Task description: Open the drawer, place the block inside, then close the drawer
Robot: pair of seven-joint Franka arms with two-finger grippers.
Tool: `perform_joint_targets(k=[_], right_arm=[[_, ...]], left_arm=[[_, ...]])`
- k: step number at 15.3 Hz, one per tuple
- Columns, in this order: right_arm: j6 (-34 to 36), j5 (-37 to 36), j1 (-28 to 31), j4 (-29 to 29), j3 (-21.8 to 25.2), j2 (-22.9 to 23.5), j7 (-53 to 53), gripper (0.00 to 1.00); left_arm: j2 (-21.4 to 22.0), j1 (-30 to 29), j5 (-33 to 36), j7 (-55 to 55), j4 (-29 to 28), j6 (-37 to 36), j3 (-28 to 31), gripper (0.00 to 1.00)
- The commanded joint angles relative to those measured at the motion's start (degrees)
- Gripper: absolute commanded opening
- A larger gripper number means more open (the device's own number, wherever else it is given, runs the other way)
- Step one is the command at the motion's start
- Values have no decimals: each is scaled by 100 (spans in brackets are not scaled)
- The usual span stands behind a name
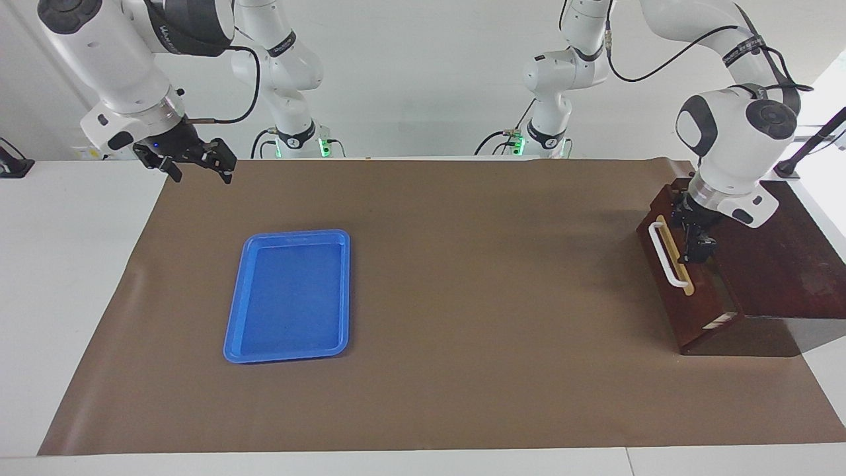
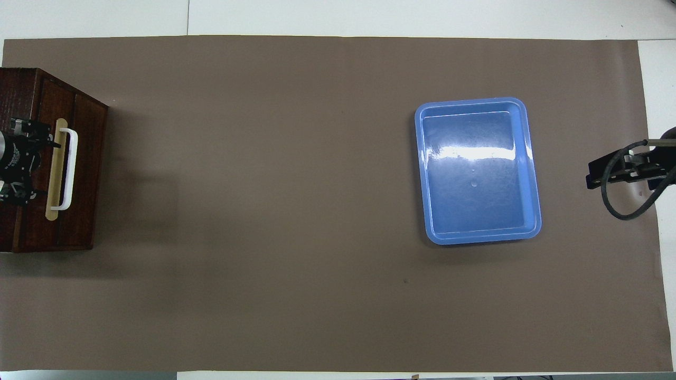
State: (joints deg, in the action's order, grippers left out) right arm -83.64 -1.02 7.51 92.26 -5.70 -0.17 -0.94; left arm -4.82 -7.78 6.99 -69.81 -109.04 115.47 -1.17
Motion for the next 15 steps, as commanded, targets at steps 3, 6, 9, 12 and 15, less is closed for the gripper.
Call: perform_joint_targets(k=[3, 6, 9, 12, 15], right_arm=[[128, 32, -144, -173, 157, 70, 156, 100], [111, 14, -144, -155, 130, 8, 138, 100], [84, 14, -153, -129, 113, -9, 130, 100], [41, 5, -153, -112, 104, -10, 112, 100], [-12, 5, -153, -111, 95, -10, 103, 100]], left_arm=[[104, 381, -47, 310, 6, 11, -59, 100], [261, 680, -84, 389, 145, -138, -76, 100], [403, 812, -337, 2210, 627, -1110, -182, 100], [245, 866, -453, 4242, 1297, -2281, -190, 100], [288, 918, -444, 5642, 1307, -2687, -208, 100]])
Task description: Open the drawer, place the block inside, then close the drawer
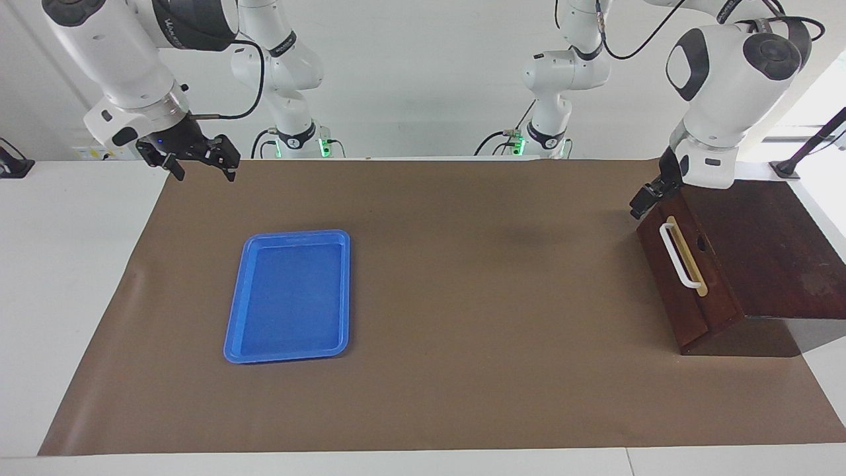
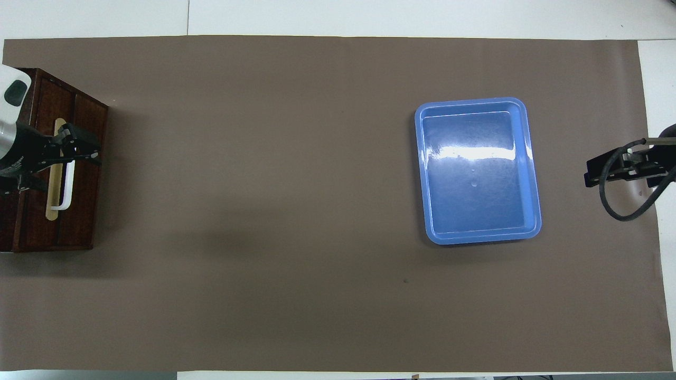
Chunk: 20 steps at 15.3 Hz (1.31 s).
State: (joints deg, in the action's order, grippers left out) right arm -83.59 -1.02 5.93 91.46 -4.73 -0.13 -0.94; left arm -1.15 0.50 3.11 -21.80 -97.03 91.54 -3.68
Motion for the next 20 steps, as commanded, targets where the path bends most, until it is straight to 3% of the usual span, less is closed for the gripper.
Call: perform_joint_targets(k=[1, 8, 20], right_arm=[[-26, 5, 4, -23, -2, -13, 86, 100], [-26, 5, 4, -14, -2, -13, 85, 100], [-17, 5, 66, 3, -2, -31, 129, 100]], left_arm=[[-17, 91, -65, 992, 105, -321, 25, 100], [352, -120, -232, 1509, -193, -365, -177, 100], [291, -41, -189, 1766, -53, -321, -195, 100]])
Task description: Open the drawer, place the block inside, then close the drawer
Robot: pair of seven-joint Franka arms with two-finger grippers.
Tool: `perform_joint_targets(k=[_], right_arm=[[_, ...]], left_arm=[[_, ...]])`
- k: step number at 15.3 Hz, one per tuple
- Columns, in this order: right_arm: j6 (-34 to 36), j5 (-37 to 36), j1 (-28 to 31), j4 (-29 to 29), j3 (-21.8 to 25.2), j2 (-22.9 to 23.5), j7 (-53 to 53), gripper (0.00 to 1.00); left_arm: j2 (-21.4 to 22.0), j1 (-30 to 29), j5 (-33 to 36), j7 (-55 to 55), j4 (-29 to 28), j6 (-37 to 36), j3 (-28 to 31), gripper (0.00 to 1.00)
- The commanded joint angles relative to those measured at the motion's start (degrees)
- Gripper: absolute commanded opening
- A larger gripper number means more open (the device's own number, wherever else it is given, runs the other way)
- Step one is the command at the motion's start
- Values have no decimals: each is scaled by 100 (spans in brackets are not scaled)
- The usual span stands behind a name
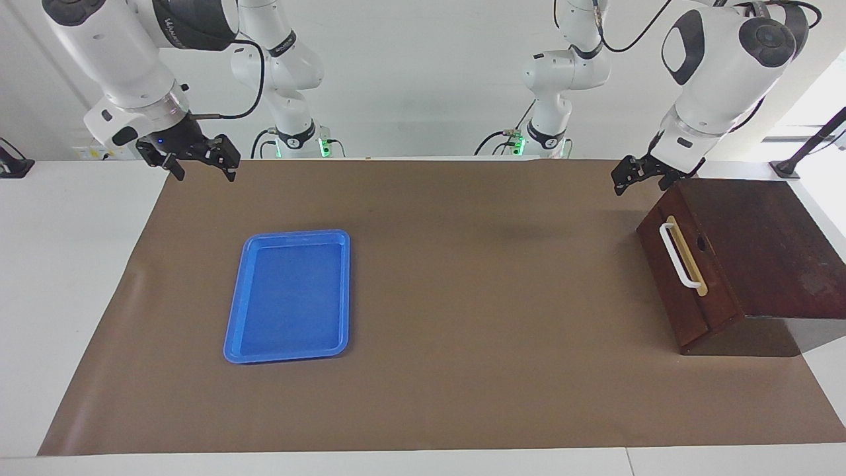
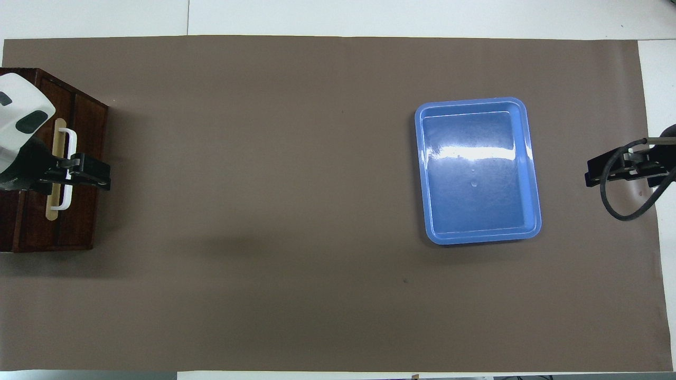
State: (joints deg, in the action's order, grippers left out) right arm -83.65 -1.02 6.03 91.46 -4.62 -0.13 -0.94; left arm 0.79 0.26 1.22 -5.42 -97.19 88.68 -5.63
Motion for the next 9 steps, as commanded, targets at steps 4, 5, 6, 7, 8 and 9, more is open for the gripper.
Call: perform_joint_targets(k=[4, 5, 6, 7, 8, 9], right_arm=[[-11, 5, 65, 12, -12, -31, 129, 100], [-11, 5, 57, 30, -12, -31, 129, 100], [-2, 5, 57, 39, -12, -39, 138, 100], [-11, 5, 65, 39, -12, -39, 138, 100], [-11, 5, 65, 39, -3, -31, 138, 100], [-11, 5, 65, 39, -12, -39, 138, 100]], left_arm=[[114, 44, -17, 190, 59, -8, 1, 100], [114, 61, -26, 190, 138, -17, 10, 100], [114, 62, -43, 190, 191, -17, 10, 100], [131, 70, -43, 190, 156, 18, 10, 100], [132, 70, -52, 190, 139, 36, 10, 100], [140, 70, -61, 190, 130, 36, 10, 100]])
